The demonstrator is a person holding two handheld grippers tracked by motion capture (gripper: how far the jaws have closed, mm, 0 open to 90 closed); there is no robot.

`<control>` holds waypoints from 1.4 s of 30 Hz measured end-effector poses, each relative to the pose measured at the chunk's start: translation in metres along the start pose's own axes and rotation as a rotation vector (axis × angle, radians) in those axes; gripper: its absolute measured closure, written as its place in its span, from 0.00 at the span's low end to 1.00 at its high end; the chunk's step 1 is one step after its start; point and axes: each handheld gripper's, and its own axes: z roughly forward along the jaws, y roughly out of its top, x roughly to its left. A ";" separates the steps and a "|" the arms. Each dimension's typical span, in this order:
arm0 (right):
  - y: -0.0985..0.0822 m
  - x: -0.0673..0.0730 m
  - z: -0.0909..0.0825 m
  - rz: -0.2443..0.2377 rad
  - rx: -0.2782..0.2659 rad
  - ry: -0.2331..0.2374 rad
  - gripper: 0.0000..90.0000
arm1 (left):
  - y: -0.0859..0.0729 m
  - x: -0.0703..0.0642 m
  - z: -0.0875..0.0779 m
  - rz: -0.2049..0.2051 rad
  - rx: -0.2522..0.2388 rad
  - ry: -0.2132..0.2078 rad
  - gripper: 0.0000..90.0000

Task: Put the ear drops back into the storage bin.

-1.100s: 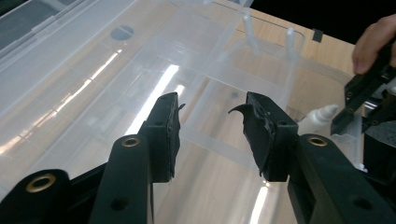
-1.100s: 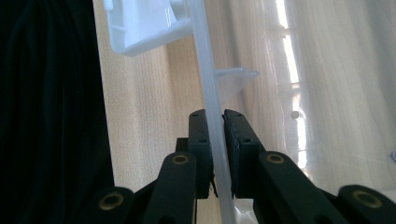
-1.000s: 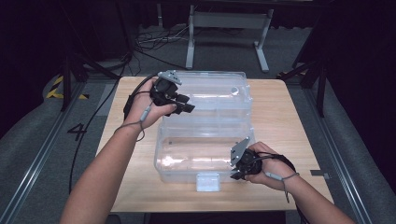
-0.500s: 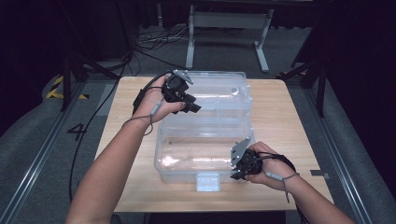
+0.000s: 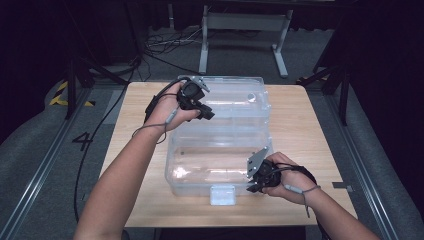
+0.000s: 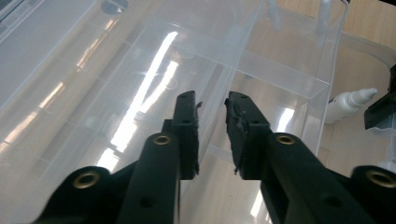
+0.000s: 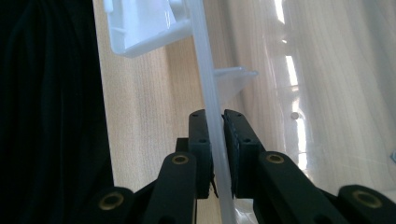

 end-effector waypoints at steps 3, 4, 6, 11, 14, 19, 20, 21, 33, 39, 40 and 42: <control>0.000 0.000 0.000 0.003 0.001 -0.001 0.91 | 0.000 0.000 0.000 0.008 0.005 -0.016 0.88; 0.000 0.000 0.000 0.005 0.001 -0.001 0.91 | 0.001 0.000 0.000 0.012 0.006 -0.021 0.89; 0.000 0.000 0.000 0.009 0.001 -0.001 0.91 | 0.001 -0.001 -0.001 0.017 0.009 -0.018 0.90; 0.000 0.000 0.000 0.021 0.000 -0.001 0.91 | 0.001 -0.005 -0.001 0.034 0.008 -0.006 0.91; 0.000 0.000 0.000 0.019 0.002 -0.001 0.91 | 0.000 -0.009 -0.003 0.045 0.007 -0.002 0.91; 0.001 -0.001 0.000 0.021 0.003 0.001 0.91 | -0.001 -0.014 -0.006 0.059 0.003 -0.001 0.91; 0.001 0.000 0.000 0.022 0.003 0.002 0.91 | -0.002 -0.015 -0.007 0.061 0.001 -0.001 0.92; 0.000 -0.001 0.000 0.021 0.002 0.002 0.91 | -0.002 -0.017 -0.008 0.061 -0.001 -0.003 0.92; 0.000 0.000 0.000 0.021 0.000 0.000 0.91 | -0.008 -0.031 -0.015 0.083 -0.019 -0.012 0.92; 0.000 0.000 0.000 0.022 0.002 -0.003 0.91 | -0.012 -0.035 -0.019 0.087 -0.025 -0.025 0.93; 0.001 0.000 0.000 0.022 0.002 -0.003 0.91 | -0.012 -0.036 -0.019 0.086 -0.026 -0.027 0.93; 0.000 0.000 0.000 0.022 0.002 -0.003 0.91 | -0.013 -0.038 -0.019 0.089 -0.027 -0.030 0.93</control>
